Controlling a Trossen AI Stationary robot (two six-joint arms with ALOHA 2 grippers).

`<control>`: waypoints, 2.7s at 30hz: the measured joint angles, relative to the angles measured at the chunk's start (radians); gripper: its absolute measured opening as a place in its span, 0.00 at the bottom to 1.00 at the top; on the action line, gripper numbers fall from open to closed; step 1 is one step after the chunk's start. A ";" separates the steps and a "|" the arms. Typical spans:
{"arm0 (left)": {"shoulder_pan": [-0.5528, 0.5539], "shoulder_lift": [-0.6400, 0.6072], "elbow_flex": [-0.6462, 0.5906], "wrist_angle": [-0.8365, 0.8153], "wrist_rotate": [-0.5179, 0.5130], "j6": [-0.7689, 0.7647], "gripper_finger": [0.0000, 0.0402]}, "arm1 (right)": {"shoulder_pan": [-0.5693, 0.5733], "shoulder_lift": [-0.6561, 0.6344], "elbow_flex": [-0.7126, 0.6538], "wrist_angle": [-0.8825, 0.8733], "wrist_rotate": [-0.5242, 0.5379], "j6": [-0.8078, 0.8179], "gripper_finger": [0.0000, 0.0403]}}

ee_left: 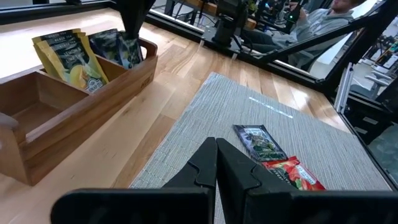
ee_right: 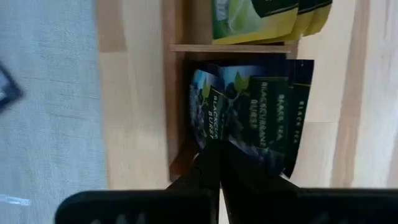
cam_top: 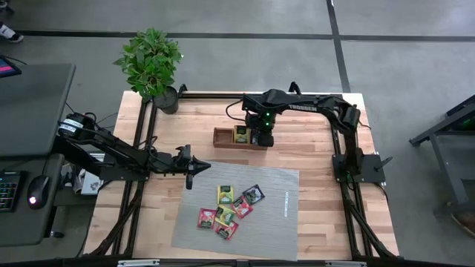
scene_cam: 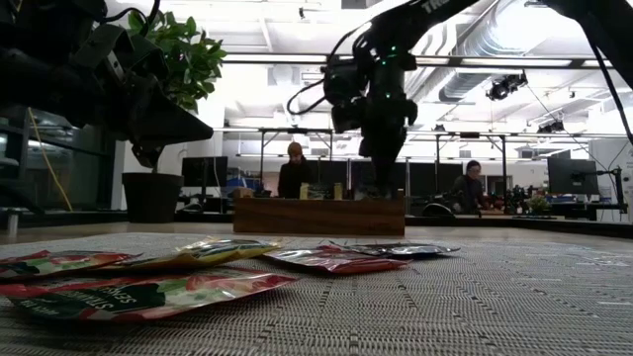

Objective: Pick & Place Tea
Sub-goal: Put the violet tea bag into the right section of the wooden organizer

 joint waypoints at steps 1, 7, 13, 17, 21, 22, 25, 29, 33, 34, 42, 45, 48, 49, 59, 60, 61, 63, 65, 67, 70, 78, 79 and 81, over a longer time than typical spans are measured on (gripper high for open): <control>0.000 0.000 0.000 0.000 0.000 0.000 0.00 | 0.000 0.003 0.000 0.002 0.012 0.000 0.00; 0.000 0.000 0.000 0.000 -0.003 0.000 0.00 | 0.000 0.005 0.000 0.022 0.050 0.000 0.00; 0.000 0.000 0.000 -0.013 -0.003 0.000 0.00 | 0.000 0.005 0.000 0.026 0.151 0.003 0.00; 0.000 0.000 0.000 -0.027 -0.003 -0.003 0.00 | 0.000 0.005 0.000 0.025 0.131 0.004 0.00; 0.000 0.000 0.000 -0.026 -0.003 -0.003 0.00 | 0.000 0.005 0.000 0.025 0.081 0.025 0.00; 0.000 0.000 0.000 -0.026 -0.003 -0.003 0.00 | 0.000 0.005 0.000 0.025 0.078 0.025 0.00; 0.000 0.000 0.000 -0.026 -0.003 -0.003 0.00 | 0.000 0.005 0.000 0.025 0.077 0.025 0.02; 0.000 0.000 0.000 -0.026 -0.002 -0.004 0.00 | 0.000 0.005 0.000 0.025 0.077 0.023 0.10; 0.000 0.000 0.000 -0.025 0.005 -0.004 0.00 | 0.000 0.005 0.000 0.025 0.074 0.026 0.23; 0.000 0.000 0.000 -0.025 0.005 -0.004 0.00 | 0.000 0.005 0.000 0.025 0.069 0.026 0.27; 0.000 0.000 0.000 -0.025 0.010 -0.005 0.00 | 0.012 -0.041 0.000 0.021 0.073 0.027 0.46; 0.000 0.000 0.000 -0.025 0.010 -0.005 0.00 | 0.019 -0.076 0.000 0.021 0.095 0.040 0.47; 0.000 0.000 0.000 -0.024 0.011 -0.011 0.00 | 0.029 -0.122 0.000 0.025 0.078 0.090 0.46; 0.000 0.000 0.000 -0.024 0.013 -0.018 0.00 | 0.033 -0.136 0.000 0.025 0.059 0.112 0.46; 0.000 0.002 0.000 -0.030 0.057 -0.021 0.00 | 0.155 -0.183 0.000 0.054 -0.006 0.169 0.46; 0.000 0.002 0.000 -0.030 0.057 -0.022 0.00 | 0.171 -0.183 -0.003 0.056 -0.006 0.169 0.45; 0.000 0.002 0.000 -0.030 0.056 -0.024 0.00 | 0.187 -0.183 -0.015 0.070 -0.010 0.171 0.45; 0.000 0.002 0.002 -0.031 0.056 -0.027 0.00 | 0.216 -0.198 -0.065 0.117 -0.027 0.185 0.45; 0.000 0.003 0.017 -0.052 0.057 -0.030 0.00 | 0.240 -0.215 -0.145 0.176 -0.065 0.206 0.44; 0.000 0.003 0.044 -0.097 0.061 -0.029 0.00 | 0.260 -0.243 -0.242 0.251 -0.093 0.240 0.44; 0.000 0.003 0.096 -0.191 0.066 -0.028 0.00 | 0.297 -0.298 -0.386 0.384 -0.089 0.303 0.44; 0.000 0.004 0.167 -0.270 0.089 -0.035 0.00 | 0.404 -0.454 -0.638 0.693 -0.013 0.416 0.44; -0.001 0.004 0.167 -0.271 0.089 -0.046 0.00 | 0.416 -0.466 -0.661 0.719 -0.005 0.426 0.43; -0.001 0.004 0.167 -0.273 0.088 -0.073 0.00 | 0.439 -0.488 -0.702 0.765 0.002 0.445 0.41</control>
